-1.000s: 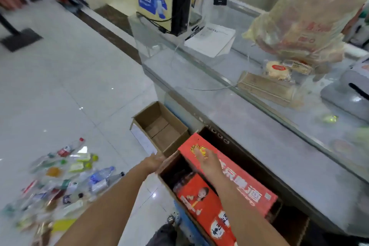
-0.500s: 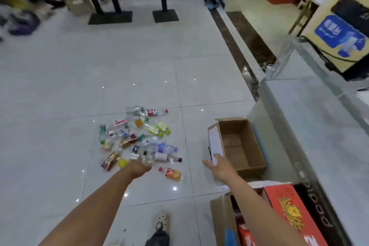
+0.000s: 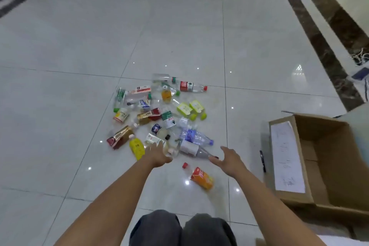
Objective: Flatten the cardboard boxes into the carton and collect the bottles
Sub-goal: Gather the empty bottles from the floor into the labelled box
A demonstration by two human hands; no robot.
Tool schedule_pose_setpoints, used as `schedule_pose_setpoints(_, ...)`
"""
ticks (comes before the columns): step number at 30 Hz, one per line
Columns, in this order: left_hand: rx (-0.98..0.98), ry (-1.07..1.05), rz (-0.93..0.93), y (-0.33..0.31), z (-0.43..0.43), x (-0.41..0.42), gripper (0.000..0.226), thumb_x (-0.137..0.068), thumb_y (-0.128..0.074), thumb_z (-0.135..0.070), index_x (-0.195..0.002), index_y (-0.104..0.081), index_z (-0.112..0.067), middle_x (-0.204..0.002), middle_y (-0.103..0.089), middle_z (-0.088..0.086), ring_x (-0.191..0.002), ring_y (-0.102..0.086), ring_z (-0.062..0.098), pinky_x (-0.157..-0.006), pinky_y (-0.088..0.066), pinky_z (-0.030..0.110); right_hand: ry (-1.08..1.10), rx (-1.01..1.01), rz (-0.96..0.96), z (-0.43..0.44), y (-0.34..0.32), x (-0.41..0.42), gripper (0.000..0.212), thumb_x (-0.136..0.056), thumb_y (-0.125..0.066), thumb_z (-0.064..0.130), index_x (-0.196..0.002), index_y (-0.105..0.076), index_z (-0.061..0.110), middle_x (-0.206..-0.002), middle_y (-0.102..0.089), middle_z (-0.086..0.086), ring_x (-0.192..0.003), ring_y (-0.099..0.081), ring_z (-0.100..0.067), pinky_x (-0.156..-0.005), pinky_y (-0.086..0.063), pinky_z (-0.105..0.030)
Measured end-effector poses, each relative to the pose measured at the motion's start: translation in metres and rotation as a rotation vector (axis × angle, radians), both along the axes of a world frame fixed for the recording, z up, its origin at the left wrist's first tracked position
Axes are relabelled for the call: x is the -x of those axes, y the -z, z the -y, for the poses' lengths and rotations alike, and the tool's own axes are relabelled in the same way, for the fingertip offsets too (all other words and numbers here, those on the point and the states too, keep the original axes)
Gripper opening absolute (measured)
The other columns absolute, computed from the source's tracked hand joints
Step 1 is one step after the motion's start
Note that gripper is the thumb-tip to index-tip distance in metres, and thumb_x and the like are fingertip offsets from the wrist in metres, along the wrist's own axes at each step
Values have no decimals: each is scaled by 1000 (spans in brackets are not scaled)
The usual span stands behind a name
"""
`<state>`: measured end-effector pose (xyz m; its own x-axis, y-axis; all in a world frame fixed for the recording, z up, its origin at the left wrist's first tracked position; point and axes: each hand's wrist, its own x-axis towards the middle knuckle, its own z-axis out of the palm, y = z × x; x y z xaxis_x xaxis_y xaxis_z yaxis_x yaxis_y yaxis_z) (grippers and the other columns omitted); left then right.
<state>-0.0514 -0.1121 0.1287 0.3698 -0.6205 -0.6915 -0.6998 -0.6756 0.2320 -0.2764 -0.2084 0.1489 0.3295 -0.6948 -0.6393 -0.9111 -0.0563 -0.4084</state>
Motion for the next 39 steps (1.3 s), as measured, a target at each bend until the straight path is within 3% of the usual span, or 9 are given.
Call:
schedule_pose_setpoints(6, 35, 260, 59, 188, 36, -35, 93, -89, -60, -42, -154, 5, -24, -162, 8, 7, -149, 6, 30, -121, -9, 41, -102, 84, -107, 39, 202, -20, 81, -83, -65, 49, -147, -29, 15, -142, -41, -12, -131, -41, -27, -105, -39, -35)
schedule_pose_setpoints(11, 153, 554, 68, 254, 37, -33, 99, -82, -70, -33, -154, -1, -28, -162, 4, 1, -150, 1, 25, -121, -10, 38, -173, 75, -170, 66, 263, -8, 87, -81, -69, 45, -149, -25, 12, -147, -37, -14, -134, -39, -29, -107, -35, -35)
schedule_pose_setpoints(17, 237, 775, 122, 278, 44, 7, 89, -81, -72, -26, -153, -18, -19, -159, -20, 2, -146, -21, 21, -118, -23, 33, -184, 39, -176, 68, 279, -5, 83, -82, -71, 35, -148, -26, 10, -144, -40, -14, -131, -42, -29, -105, -37, -34)
schedule_pose_setpoints(21, 242, 774, 205, 301, 48, 26, 73, -80, -72, -28, -143, -37, -15, -143, -41, 10, -130, -41, 27, -104, -38, 37, -200, 62, -123, 69, 304, -11, 80, -78, -74, 37, -143, -33, 15, -138, -42, -12, -122, -47, -27, -99, -43, -35)
schedule_pose_setpoints(24, 165, 705, 242, 312, 35, 35, 50, -86, -63, -26, -131, -46, -10, -133, -44, 13, -123, -42, 29, -96, -39, 38, -246, 119, -195, 68, 315, -10, 84, -82, -68, 39, -148, -22, 16, -144, -31, -11, -133, -33, -28, -105, -38, -39)
schedule_pose_setpoints(30, 49, 696, 283, 316, 14, 27, 35, -92, -52, -25, -123, -55, -9, -128, -47, 11, -121, -43, 28, -93, -39, 37, -244, 102, -198, 48, 339, -14, 63, -84, -60, 40, -137, -36, 18, -136, -35, -9, -128, -33, -27, -98, -40, -38)
schedule_pose_setpoints(35, -41, 574, 149, 303, 15, 2, 33, -91, -50, -20, -123, -57, -14, -127, -49, 7, -120, -47, 26, -91, -41, 34, -156, 138, -147, 45, 349, -18, 46, -85, -60, 31, -123, -45, 10, -127, -43, -11, -119, -43, -28, -92, -43, -36)
schedule_pose_setpoints(39, -164, 497, -3, 274, 17, -18, 31, -89, -58, -13, -118, -60, -7, -119, -56, 9, -109, -57, 25, -82, -44, 29, -1, 57, -78, 38, 347, -17, 53, -83, -61, 22, -122, -33, 4, -118, -54, -15, -108, -57, -33, -79, -46, -34)
